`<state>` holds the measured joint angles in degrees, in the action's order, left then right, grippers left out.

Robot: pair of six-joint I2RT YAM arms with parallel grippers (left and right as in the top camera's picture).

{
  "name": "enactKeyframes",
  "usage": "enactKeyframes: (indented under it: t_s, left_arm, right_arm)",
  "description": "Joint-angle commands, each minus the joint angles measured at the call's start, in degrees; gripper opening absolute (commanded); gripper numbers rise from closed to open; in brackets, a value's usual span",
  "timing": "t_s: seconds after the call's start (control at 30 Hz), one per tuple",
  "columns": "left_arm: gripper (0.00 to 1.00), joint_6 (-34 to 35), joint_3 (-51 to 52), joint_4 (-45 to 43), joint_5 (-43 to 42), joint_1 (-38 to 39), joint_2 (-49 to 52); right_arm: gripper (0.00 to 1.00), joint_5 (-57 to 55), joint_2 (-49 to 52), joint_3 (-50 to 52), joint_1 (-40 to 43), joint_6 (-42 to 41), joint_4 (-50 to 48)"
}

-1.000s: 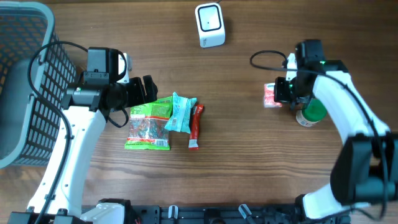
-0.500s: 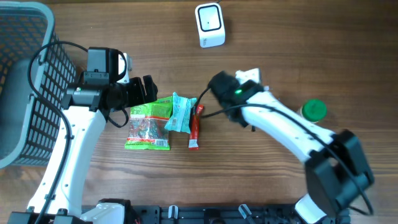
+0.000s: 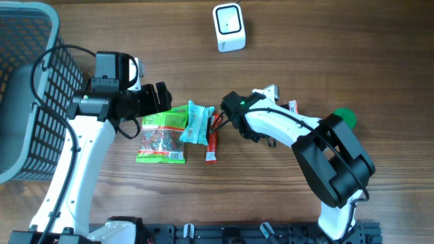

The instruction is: Scan the item barcode

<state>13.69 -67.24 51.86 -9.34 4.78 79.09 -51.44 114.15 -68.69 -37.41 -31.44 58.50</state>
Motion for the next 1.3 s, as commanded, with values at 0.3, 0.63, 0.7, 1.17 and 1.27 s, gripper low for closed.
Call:
enactKeyframes:
  t_s: [0.3,0.63,0.7,1.17,1.27]
  left_arm:
    - [1.0,0.5,-0.2,-0.1,-0.6,0.3,0.2]
    - [1.0,0.5,-0.2,-0.1,-0.6,0.3,0.2]
    - [1.0,0.5,-0.2,-0.1,-0.6,0.3,0.2]
    - [1.0,0.5,-0.2,-0.1,-0.6,0.3,0.2]
    - [1.0,0.5,-0.2,-0.1,-0.6,0.3,0.2]
  right_arm:
    - [0.25,8.2,0.6,0.1,0.2,3.4,-3.2]
    - [0.38,11.7,0.4,-0.6,0.2,4.7,-5.3]
    - [0.38,12.9,-0.4,-1.2,0.2,5.7,-5.4]
    - [0.51,22.8,-16.1,-2.7,7.4,15.1,-7.3]
    - [0.59,34.8,-18.5,-2.7,12.0,20.3,-8.6]
